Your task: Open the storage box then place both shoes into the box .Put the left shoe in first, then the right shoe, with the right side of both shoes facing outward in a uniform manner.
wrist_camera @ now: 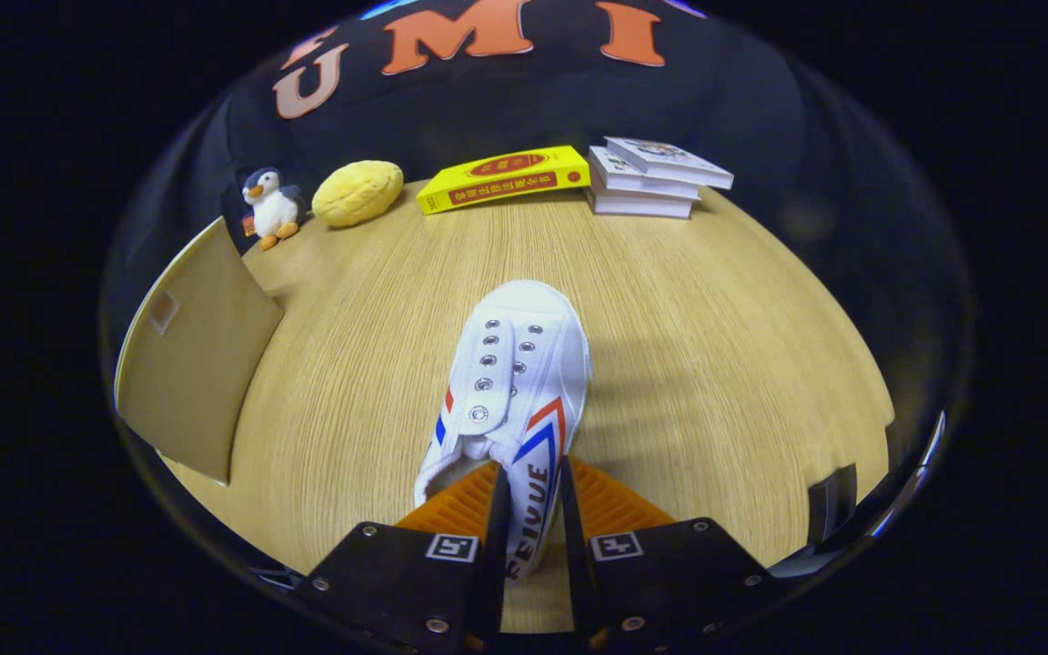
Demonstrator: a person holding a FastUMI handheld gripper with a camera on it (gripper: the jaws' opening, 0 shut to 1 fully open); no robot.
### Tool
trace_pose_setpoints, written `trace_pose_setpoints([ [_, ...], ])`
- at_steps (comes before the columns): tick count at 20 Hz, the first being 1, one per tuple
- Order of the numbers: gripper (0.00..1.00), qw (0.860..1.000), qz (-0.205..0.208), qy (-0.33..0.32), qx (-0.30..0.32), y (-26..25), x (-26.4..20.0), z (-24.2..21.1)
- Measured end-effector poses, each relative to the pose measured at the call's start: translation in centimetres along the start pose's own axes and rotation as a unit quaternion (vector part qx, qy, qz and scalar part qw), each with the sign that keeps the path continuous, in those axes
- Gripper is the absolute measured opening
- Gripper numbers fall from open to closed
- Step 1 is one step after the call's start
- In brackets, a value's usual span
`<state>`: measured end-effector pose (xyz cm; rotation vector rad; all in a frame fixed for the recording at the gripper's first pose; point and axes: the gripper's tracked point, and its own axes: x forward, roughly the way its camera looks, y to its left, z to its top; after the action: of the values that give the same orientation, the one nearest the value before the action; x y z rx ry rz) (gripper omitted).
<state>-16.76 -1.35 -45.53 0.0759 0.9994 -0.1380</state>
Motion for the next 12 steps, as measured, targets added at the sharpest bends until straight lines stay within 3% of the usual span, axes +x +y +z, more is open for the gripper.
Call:
trace_pose_setpoints([
  [6,0.23,0.999,-0.005,-0.041,0.013,-1.0,1.7,1.9],
  [7,0.17,0.999,-0.007,-0.045,0.008,-1.2,1.9,2.1],
  [9,0.1,0.999,-0.004,-0.045,-0.001,-1.1,2.2,2.4],
  [12,0.09,1.0,0.01,-0.022,-0.007,-1.2,3.2,2.0],
])
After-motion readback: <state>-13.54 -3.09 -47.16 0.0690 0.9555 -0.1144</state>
